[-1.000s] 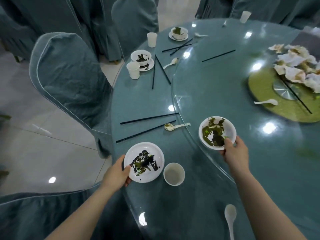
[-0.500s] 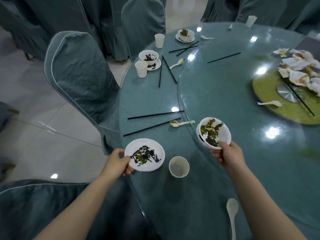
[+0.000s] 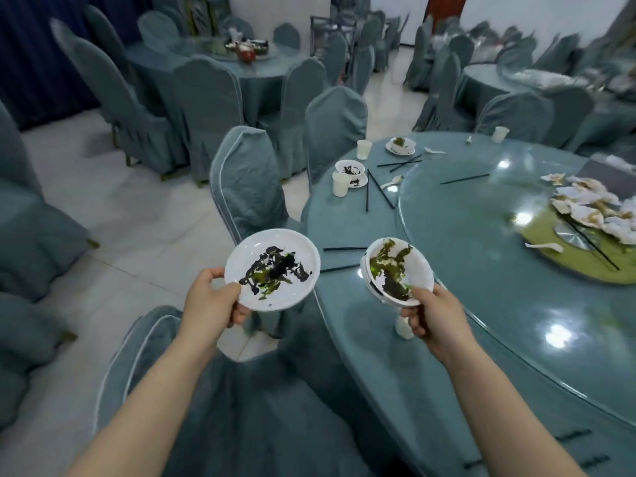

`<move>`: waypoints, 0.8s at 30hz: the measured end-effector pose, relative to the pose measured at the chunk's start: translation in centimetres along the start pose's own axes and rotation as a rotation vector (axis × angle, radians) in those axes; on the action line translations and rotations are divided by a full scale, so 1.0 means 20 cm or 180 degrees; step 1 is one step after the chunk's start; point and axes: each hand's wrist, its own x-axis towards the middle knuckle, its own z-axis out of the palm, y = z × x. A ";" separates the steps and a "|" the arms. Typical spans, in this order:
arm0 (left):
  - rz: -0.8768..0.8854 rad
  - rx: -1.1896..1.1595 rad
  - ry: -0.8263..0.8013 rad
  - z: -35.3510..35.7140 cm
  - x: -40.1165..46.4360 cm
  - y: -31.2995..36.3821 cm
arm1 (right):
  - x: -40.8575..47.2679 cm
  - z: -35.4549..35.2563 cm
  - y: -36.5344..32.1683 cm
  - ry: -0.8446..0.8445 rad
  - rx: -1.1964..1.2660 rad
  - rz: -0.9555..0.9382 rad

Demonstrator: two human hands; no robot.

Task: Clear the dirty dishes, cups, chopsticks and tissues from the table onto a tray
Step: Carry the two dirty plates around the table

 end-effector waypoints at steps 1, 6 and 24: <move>0.0057 -0.0066 0.0042 -0.10 -0.04 -0.01 | -0.09 0.06 0.01 -0.0049 -0.0039 -0.0005; 0.0165 -0.0470 0.0389 -0.67 -0.30 -0.11 | -0.54 0.38 0.11 -0.0316 -0.0195 -0.0092; -0.0035 -0.0842 0.2072 -2.26 -0.73 -0.54 | -1.27 1.74 0.20 -0.1800 -0.0507 -0.0086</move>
